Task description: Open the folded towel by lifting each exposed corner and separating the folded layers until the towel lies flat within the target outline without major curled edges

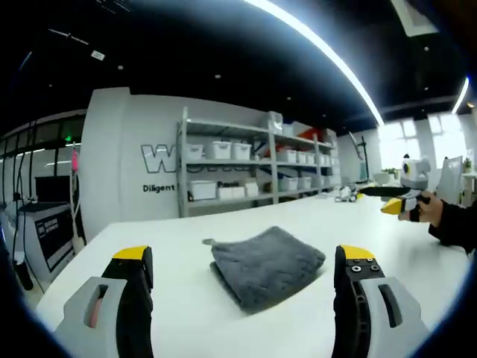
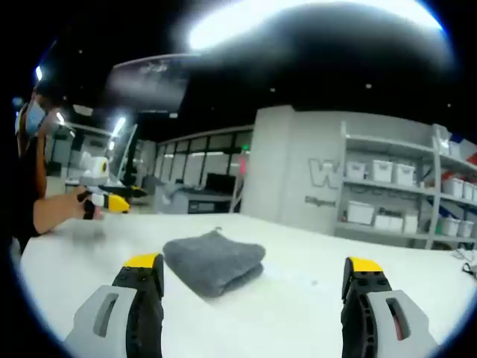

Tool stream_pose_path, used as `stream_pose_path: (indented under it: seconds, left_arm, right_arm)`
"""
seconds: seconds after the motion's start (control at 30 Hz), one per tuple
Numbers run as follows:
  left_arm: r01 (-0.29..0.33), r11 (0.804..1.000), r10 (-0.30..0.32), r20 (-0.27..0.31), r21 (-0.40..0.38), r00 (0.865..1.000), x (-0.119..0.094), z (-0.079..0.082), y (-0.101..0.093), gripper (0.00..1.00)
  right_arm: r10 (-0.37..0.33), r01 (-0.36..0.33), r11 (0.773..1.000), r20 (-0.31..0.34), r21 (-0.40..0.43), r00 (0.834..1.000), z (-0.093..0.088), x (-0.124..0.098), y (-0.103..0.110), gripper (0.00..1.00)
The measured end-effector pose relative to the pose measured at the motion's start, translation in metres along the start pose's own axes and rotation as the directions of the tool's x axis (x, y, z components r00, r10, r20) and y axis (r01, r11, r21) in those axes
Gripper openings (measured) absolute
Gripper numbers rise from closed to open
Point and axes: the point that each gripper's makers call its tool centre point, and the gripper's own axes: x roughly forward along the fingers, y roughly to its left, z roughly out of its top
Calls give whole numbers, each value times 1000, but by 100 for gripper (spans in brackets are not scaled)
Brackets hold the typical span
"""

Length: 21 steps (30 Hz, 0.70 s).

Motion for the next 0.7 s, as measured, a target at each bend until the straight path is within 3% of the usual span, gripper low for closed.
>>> stream_pose_path:
  seconds: [0.27, 0.7]
  left_arm:
    - [-27, 1000, 27, -11, -15, 1000, -2, -1, 7, 100]
    - [14, 1000, -14, -16, -7, 1000, 0, -2, -2, 99]
  right_arm:
    - [1, -1, 1000, 0, -1, 1000, 0, 0, 1, 99]
    - [-3, 3, 1000, 0, 3, 1000, 0, 0, -1, 99]
